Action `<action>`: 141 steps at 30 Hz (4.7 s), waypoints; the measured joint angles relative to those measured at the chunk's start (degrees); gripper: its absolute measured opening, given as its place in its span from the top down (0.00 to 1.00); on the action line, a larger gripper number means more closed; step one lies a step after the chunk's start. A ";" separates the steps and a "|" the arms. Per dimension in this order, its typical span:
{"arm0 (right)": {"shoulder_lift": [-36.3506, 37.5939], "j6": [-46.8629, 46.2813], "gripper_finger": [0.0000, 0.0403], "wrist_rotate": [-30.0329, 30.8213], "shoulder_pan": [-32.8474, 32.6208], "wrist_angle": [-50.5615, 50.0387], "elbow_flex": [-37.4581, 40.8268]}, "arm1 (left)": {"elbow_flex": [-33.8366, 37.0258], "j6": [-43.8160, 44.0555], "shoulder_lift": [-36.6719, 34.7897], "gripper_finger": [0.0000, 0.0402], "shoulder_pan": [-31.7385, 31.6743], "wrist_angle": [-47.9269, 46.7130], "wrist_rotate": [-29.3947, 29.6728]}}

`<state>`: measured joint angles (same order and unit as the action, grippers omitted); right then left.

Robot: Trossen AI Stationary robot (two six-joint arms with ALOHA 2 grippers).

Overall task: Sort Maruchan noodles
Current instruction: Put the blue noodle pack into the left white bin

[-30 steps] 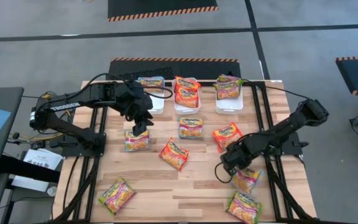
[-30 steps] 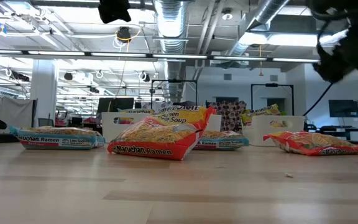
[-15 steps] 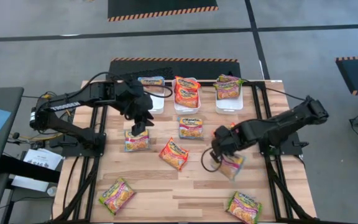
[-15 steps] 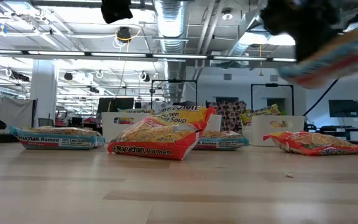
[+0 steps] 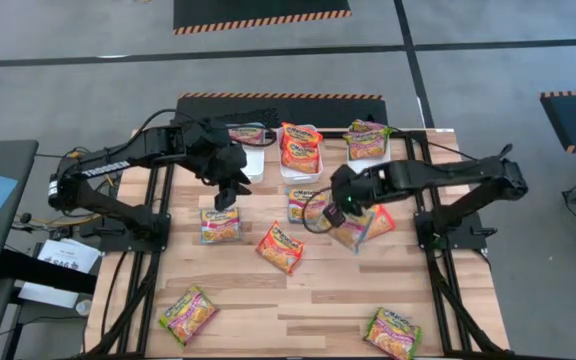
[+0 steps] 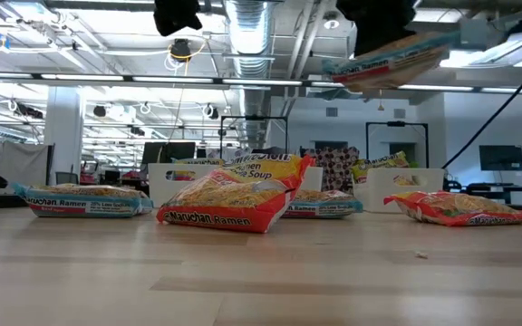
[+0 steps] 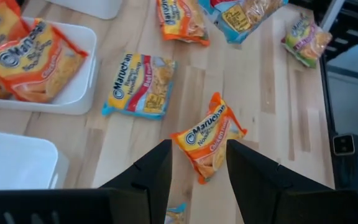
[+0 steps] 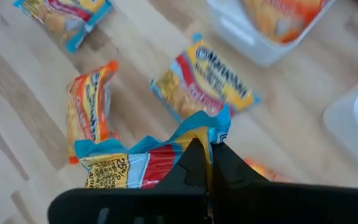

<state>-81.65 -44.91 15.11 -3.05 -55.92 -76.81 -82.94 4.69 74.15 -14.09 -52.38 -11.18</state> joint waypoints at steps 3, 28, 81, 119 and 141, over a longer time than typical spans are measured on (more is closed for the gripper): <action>0.00 5.97 0.98 -0.04 2.63 1.07 -1.07 | 0.00 2.27 0.00 0.66 -1.21 -0.01 -0.07; -0.09 54.33 0.97 -5.23 21.29 11.37 -11.65 | 0.01 29.44 1.77 0.66 -11.10 7.32 0.08; -0.91 56.85 0.97 -9.21 20.10 18.90 -11.72 | -0.02 28.09 19.69 0.66 -11.43 50.40 -11.27; -3.04 54.39 0.71 -7.52 18.82 21.00 -11.65 | -0.02 20.79 19.69 0.99 -10.12 44.27 -13.59; -2.92 57.43 0.44 -7.28 22.63 9.10 -30.03 | 0.00 10.85 11.38 1.00 -20.55 27.28 -11.46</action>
<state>-84.56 12.51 7.83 19.58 -46.82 -106.85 -82.94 15.54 85.53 -34.63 -25.10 -22.64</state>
